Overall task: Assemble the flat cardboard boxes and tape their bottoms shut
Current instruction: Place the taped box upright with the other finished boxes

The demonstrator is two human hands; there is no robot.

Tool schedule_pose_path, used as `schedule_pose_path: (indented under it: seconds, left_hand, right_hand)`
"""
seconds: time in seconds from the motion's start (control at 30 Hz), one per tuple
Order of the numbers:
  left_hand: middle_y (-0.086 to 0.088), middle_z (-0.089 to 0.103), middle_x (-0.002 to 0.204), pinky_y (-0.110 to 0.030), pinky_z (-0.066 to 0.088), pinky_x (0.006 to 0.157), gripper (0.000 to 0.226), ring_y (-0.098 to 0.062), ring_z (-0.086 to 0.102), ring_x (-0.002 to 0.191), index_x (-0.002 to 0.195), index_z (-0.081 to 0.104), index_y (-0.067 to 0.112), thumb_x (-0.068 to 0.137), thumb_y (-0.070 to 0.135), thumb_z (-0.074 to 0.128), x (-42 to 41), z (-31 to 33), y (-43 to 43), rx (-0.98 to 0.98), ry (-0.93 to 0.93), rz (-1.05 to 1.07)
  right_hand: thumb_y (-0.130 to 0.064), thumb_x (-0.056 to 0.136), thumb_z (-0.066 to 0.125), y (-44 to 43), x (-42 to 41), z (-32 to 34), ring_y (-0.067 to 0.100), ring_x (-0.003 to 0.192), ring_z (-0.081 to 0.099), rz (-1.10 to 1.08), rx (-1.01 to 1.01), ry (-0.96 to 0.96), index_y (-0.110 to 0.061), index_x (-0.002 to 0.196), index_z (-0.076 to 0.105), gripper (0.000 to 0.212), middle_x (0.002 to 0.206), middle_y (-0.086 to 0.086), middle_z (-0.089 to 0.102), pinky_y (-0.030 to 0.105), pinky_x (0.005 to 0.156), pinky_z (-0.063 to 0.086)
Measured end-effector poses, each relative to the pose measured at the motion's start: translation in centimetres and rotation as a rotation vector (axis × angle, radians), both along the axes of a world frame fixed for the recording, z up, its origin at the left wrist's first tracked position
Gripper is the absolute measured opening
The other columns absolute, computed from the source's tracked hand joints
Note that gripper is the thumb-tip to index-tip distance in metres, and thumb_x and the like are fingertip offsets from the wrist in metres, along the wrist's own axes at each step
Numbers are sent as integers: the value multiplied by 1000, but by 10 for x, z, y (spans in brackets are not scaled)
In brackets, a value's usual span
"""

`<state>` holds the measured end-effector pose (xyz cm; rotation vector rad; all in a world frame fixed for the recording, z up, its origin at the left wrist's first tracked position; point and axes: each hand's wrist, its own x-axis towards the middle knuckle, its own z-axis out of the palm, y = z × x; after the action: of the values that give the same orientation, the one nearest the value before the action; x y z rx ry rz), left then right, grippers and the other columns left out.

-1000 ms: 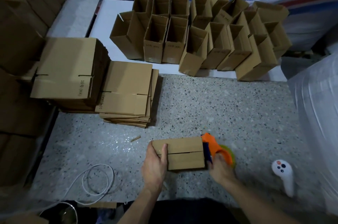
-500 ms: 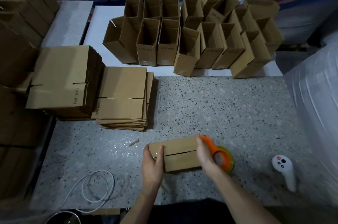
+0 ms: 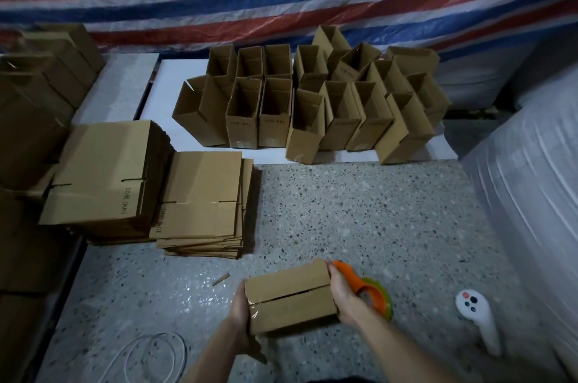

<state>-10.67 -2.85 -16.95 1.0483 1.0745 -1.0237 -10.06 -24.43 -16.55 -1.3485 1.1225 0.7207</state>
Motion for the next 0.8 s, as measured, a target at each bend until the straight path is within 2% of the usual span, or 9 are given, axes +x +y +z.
schedule_pose_path:
  seconds: [0.07,0.1,0.2,0.33,0.43,0.53,0.63,0.7,0.8]
  left_hand:
    - [-25,73,83,-55,52,79,92,-44,70,68,111,70,4,81,84,35,4,1,2,-97,48,41]
    - [-26,73,90,-53,57,72,92,-45,71,66,111,70,3,81,84,36,5,3,2,-145,52,92]
    - [-24,74,96,-50,58,58,81,-42,73,72,108,70,5,79,78,50,10,16,4,-155,24,153]
    - [-17,62,120,-48,57,77,73,-35,61,107,110,57,4,67,59,77,30,41,3,-104,-147,143]
    - [-20,62,122,-50,56,87,77,-38,60,113,130,46,12,70,45,81,52,68,-7,-122,-301,116]
    - [-12,65,122,-40,55,77,93,-29,62,111,140,43,14,61,39,86,72,86,-21,-22,-482,101]
    - [-2,60,127,-37,60,73,111,-21,61,111,145,36,24,53,26,97,82,88,-38,96,-751,29]
    - [6,56,130,-29,61,76,103,-12,57,116,145,34,30,63,10,93,85,82,-54,99,-915,-92]
    - [7,50,135,-21,51,92,79,-11,49,126,144,36,20,80,-5,76,92,68,-78,134,-976,-266]
  right_hand:
    - [-76,91,41,-1,0,9,35,142,35,69,-93,-2,-14,155,28,90,156,17,36,41,114,30]
    - [-79,89,36,-3,1,13,34,145,32,142,-123,-45,-18,156,28,91,159,15,32,38,114,27]
    - [-83,80,23,-11,9,16,26,126,55,256,-116,-230,-31,136,59,84,136,7,60,40,112,39]
    - [-81,84,36,-31,25,33,13,103,68,346,-11,-407,-44,112,71,58,114,-5,72,39,92,48]
    - [-53,91,58,-43,48,49,-7,106,61,394,-29,-509,-39,124,58,35,138,-12,58,24,89,48]
    - [-27,95,64,-50,72,55,-2,129,42,422,-112,-581,-36,141,45,50,152,-10,40,26,107,35]
    - [-43,96,61,-47,89,59,16,143,34,476,-283,-589,-42,147,39,56,159,-7,32,50,118,30]
    - [-66,93,47,-36,96,61,19,145,32,472,-313,-625,-43,148,40,60,159,-5,34,56,119,25]
    - [-96,72,33,-25,98,53,25,141,39,339,-222,-596,-42,147,43,93,151,1,46,57,116,29]
